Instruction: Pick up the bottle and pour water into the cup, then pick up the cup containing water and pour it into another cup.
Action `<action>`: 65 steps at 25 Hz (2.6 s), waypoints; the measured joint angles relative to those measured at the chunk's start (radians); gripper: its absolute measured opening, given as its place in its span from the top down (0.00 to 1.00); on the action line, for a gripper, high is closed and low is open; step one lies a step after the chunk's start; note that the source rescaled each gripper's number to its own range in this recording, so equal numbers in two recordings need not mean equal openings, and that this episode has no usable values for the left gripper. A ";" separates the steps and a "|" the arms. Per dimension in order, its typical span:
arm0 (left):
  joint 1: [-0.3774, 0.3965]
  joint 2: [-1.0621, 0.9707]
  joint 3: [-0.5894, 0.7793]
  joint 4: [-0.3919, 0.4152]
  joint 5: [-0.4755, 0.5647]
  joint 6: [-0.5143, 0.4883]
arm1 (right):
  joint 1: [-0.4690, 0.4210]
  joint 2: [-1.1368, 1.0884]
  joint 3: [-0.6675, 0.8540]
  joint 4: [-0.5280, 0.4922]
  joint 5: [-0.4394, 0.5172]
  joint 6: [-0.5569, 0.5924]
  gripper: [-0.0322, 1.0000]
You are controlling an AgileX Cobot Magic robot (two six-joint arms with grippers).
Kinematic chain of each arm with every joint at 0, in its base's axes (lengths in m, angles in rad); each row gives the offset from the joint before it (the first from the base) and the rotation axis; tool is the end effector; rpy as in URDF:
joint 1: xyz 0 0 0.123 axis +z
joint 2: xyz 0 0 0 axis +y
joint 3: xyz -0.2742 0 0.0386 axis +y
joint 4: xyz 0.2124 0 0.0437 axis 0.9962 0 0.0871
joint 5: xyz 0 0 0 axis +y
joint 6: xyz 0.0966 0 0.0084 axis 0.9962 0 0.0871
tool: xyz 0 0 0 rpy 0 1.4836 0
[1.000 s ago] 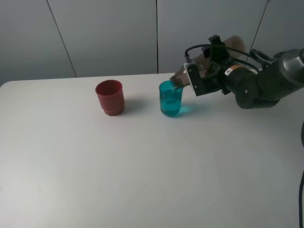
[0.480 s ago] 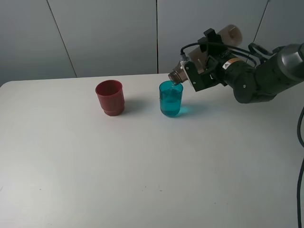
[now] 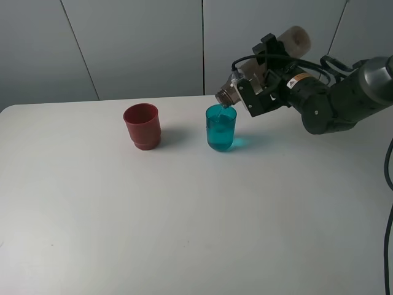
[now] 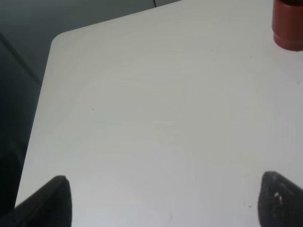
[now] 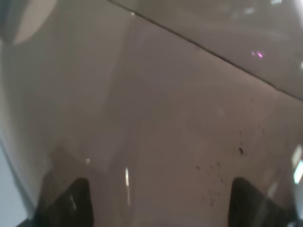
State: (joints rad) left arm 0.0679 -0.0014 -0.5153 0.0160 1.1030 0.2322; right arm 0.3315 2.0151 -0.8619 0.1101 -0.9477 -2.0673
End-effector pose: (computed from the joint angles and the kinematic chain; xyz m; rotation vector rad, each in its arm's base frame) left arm -0.0261 -0.0004 0.2577 0.1690 2.0692 0.2033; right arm 0.3571 0.1138 0.1658 -1.6952 0.8047 -1.2880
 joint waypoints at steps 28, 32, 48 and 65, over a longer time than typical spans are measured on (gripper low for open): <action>0.000 0.000 0.000 0.000 0.000 0.000 | -0.228 -0.106 0.038 -0.256 0.202 2.029 0.97; 0.000 0.000 0.000 0.000 0.000 0.000 | -0.289 -0.032 0.038 -0.286 0.129 2.178 0.97; 0.000 0.000 0.000 0.000 0.000 0.000 | -0.299 0.232 -0.158 -0.334 -0.019 2.209 0.97; 0.000 0.000 0.000 0.000 0.000 0.002 | -0.299 0.262 -0.169 -0.336 0.039 2.209 0.97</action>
State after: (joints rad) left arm 0.0679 -0.0014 -0.5153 0.0160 1.1030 0.2341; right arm 0.0323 2.2770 -1.0307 -0.2260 -0.9084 0.1412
